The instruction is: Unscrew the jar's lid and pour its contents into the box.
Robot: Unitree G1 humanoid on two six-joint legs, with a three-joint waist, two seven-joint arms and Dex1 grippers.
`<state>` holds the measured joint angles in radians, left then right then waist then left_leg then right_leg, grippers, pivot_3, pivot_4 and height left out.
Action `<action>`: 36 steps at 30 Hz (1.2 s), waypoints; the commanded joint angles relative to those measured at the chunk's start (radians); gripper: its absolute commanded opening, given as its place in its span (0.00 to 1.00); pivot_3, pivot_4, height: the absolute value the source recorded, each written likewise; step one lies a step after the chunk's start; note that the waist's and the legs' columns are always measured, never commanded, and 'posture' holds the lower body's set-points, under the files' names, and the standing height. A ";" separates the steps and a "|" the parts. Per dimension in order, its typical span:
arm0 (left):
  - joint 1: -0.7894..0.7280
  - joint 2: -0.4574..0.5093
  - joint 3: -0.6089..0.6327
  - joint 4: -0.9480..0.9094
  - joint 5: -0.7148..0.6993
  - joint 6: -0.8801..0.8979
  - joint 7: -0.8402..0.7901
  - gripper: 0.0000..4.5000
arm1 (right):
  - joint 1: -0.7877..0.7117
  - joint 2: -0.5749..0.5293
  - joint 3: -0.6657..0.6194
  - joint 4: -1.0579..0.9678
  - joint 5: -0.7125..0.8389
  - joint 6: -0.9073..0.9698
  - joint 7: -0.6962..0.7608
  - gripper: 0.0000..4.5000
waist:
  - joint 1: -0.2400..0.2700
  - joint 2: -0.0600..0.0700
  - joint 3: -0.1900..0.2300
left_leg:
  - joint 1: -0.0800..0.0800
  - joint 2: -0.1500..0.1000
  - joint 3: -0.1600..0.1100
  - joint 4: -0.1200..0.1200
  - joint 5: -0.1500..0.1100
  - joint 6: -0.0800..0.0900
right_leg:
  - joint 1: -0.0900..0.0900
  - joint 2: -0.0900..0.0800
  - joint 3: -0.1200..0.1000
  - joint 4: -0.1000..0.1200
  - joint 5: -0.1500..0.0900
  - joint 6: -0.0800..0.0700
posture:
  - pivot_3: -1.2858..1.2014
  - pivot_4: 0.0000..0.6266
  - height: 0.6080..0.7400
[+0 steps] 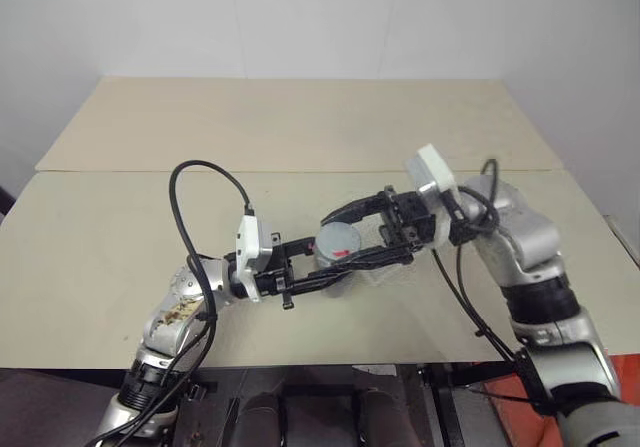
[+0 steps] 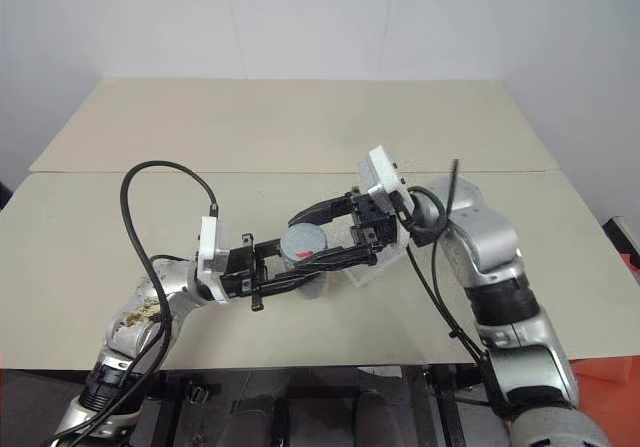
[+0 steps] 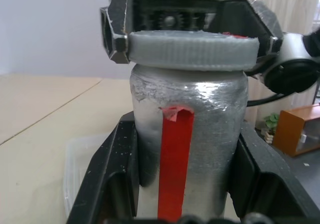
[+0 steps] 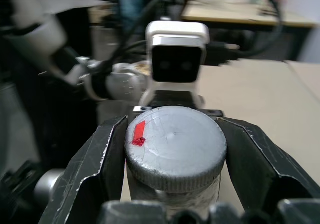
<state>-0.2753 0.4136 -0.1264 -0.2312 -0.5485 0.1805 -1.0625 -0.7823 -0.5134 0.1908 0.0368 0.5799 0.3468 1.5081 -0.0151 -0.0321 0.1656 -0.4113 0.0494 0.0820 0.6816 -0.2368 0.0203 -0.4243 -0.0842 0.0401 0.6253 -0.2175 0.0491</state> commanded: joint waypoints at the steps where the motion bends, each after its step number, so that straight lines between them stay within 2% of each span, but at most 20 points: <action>1: -0.024 -0.021 0.025 -0.021 -0.013 -0.018 0.022 0.43 | -0.024 0.013 0.039 0.039 -0.032 -0.112 0.103 0.62 | 0.002 0.000 0.000 | 0.000 0.000 0.000 0.000 0.000 0.000 | 0.000 0.000 0.000 0.000 0.000 0.000 | 0.52 0.24 1.00; 4: -0.008 -0.031 0.024 -0.024 0.015 -0.032 0.039 0.43 | -0.023 0.014 0.020 0.056 -0.048 -0.148 0.086 0.62 | 0.006 0.000 0.000 | -0.001 0.000 0.000 0.000 0.000 0.000 | 0.000 0.000 0.000 0.000 0.000 0.000 | 0.52 0.24 1.00; 5: -0.004 -0.036 0.025 -0.023 0.020 -0.036 0.043 0.43 | -0.022 0.014 0.012 0.058 -0.053 -0.148 0.077 0.78 | 0.006 0.000 0.000 | -0.001 0.000 0.000 0.000 0.000 0.000 | 0.000 0.000 0.000 0.000 0.000 0.000 | 0.52 0.24 1.00; 8: 0.006 -0.051 0.032 -0.006 0.038 -0.053 0.059 0.43 | -0.003 -0.006 -0.041 0.018 -0.019 -0.117 0.036 0.97 | 0.005 0.000 0.000 | -0.001 0.000 0.000 0.000 0.000 0.000 | 0.000 0.000 0.000 0.000 0.000 0.000 | 0.52 0.24 1.00; 9: 0.009 -0.055 0.035 0.004 0.051 -0.061 0.072 0.43 | 0.011 -0.017 -0.070 -0.011 -0.002 -0.107 0.014 0.99 | 0.007 0.000 0.000 | -0.001 0.000 0.000 0.000 0.000 0.000 | 0.000 0.000 0.000 0.001 0.000 0.000 | 0.52 0.24 1.00; 13: 0.022 -0.059 0.053 0.039 0.084 -0.094 0.114 0.43 | 0.072 -0.059 -0.163 -0.156 0.017 -0.065 -0.124 0.99 | 0.007 0.000 0.000 | -0.001 0.000 0.000 0.000 0.000 0.000 | 0.000 -0.001 0.000 0.000 0.000 0.000 | 0.52 0.24 1.00; 18: -0.017 -0.107 0.050 0.139 0.205 -0.202 0.220 0.43 | 0.185 -0.021 -0.222 -0.419 -0.007 0.054 -0.482 0.99 | 0.006 0.000 0.000 | 0.000 0.000 0.000 0.000 0.000 0.000 | 0.000 -0.001 0.000 0.001 0.000 0.000 | 0.52 0.24 1.00; 23: -0.059 -0.177 0.053 0.213 0.282 -0.272 0.327 0.43 | 0.319 0.126 -0.081 -0.619 -0.237 0.135 -0.879 0.99 | 0.003 0.000 0.000 | -0.001 0.000 0.000 0.000 0.000 0.000 | -0.001 -0.001 0.000 0.001 0.000 0.000 | 0.52 0.24 1.00; 26: -0.074 -0.199 0.056 0.237 0.307 -0.302 0.366 0.43 | 0.375 0.237 -0.004 -0.662 -0.331 0.169 -1.049 0.99 | 0.003 0.000 0.000 | -0.002 0.000 0.000 0.000 0.000 0.000 | -0.002 -0.001 0.000 0.001 0.000 0.000 | 0.52 0.24 1.00; 31: -0.080 -0.201 0.054 0.243 0.311 -0.315 0.373 0.43 | 0.384 0.328 0.050 -0.645 -0.462 0.150 -1.208 0.99 | 0.003 0.000 0.000 | -0.002 -0.001 0.000 0.000 0.000 0.000 | -0.002 -0.001 0.000 0.001 0.000 0.000 | 0.52 0.24 1.00; 36: -0.079 -0.195 0.056 0.238 0.309 -0.317 0.375 0.43 | 0.378 0.344 0.060 -0.612 -0.506 0.159 -1.236 0.99 | 0.003 0.000 0.000 | -0.003 -0.001 0.000 0.000 0.000 0.000 | -0.002 -0.001 0.000 0.000 0.000 0.000 | 0.52 0.24 1.00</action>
<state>-0.3361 0.2191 -0.0785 0.0245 -0.2357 -0.1098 -0.6942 -0.3876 -0.1745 0.2545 -0.5545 0.0800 0.5220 0.2783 -0.0122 -0.0320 0.1656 -0.4138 0.0489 0.0821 0.6819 -0.2366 0.0199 -0.4260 -0.0852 0.0397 0.6259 -0.2172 0.0491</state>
